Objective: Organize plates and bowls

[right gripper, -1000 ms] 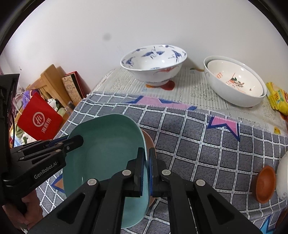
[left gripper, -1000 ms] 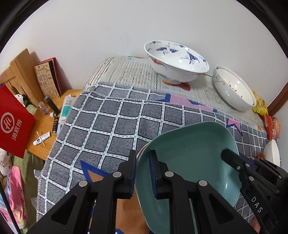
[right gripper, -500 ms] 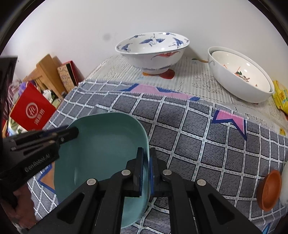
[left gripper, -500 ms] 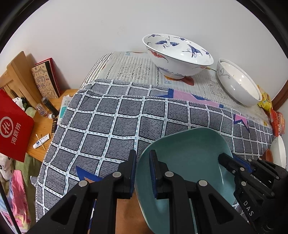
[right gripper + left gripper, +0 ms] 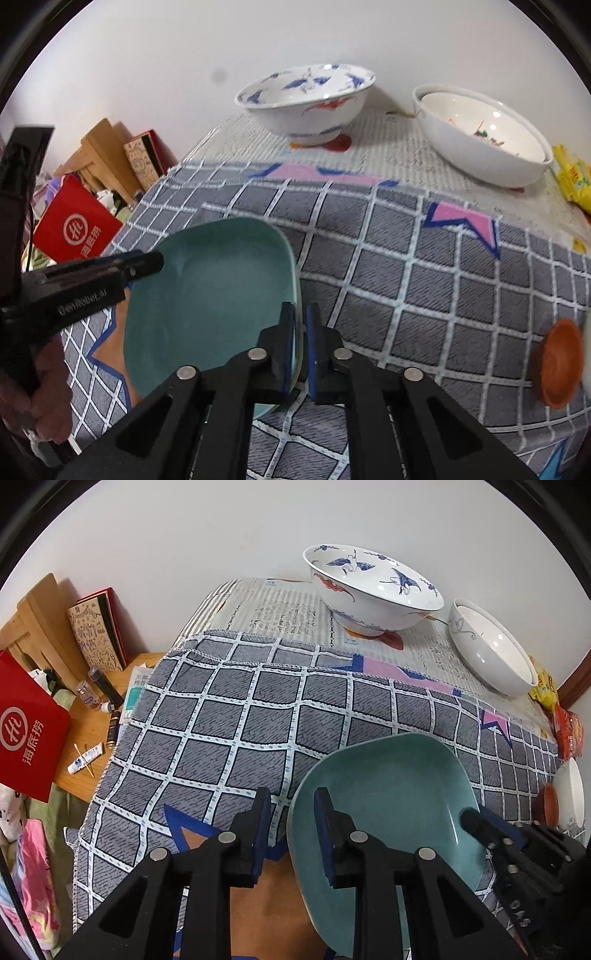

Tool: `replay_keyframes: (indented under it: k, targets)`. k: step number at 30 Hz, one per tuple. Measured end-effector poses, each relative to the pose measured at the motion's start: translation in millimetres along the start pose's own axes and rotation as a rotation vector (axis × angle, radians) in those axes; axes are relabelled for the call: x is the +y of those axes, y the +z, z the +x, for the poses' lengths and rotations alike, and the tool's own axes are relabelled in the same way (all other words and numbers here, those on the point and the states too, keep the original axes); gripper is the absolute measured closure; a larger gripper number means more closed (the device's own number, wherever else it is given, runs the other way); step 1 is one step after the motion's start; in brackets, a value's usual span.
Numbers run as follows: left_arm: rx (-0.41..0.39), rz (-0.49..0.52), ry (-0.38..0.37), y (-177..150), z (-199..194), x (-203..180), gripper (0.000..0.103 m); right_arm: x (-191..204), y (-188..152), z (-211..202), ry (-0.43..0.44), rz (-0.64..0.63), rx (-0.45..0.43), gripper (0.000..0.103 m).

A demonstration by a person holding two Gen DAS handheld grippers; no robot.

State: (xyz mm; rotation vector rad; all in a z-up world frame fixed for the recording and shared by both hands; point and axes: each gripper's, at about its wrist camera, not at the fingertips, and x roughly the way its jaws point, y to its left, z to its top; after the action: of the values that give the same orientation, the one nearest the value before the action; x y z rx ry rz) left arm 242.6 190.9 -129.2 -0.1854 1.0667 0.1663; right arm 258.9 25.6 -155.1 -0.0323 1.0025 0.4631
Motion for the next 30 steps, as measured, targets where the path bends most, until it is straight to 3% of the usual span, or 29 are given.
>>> replay_keyframes:
  k: [3, 9, 12, 18, 22, 27, 30]
  targets:
    - [-0.010, 0.003, 0.004, -0.2, -6.7, -0.5, 0.080, 1.3, -0.5, 1.0, -0.004, 0.000, 0.017, 0.096]
    - [-0.045, 0.028, -0.005, -2.1, -30.4, -17.1, 0.080, -8.5, -1.2, -41.3, -0.025, 0.007, -0.058, 0.093]
    - [-0.062, 0.052, -0.022, -5.2, -41.0, -35.8, 0.080, -21.3, -7.7, -68.5, -0.049, 0.016, -0.106, 0.081]
    - [-0.069, 0.121, -0.059, -13.2, -53.9, -90.6, 0.072, -69.4, -31.3, -130.7, -0.205, 0.067, -0.195, 0.076]
    - [-0.082, 0.173, -0.093, -23.7, -61.8, -134.1, 0.058, -115.1, -60.6, -174.9, -0.312, 0.126, -0.238, 0.073]
    - [-0.065, 0.233, -0.124, -38.0, -60.7, -185.7, 0.055, -171.2, -99.3, -209.8, -0.362, 0.220, -0.252, 0.065]
    - [-0.059, 0.258, -0.127, -45.9, -59.7, -212.8, 0.047, -204.0, -125.2, -220.6, -0.397, 0.276, -0.231, 0.065]
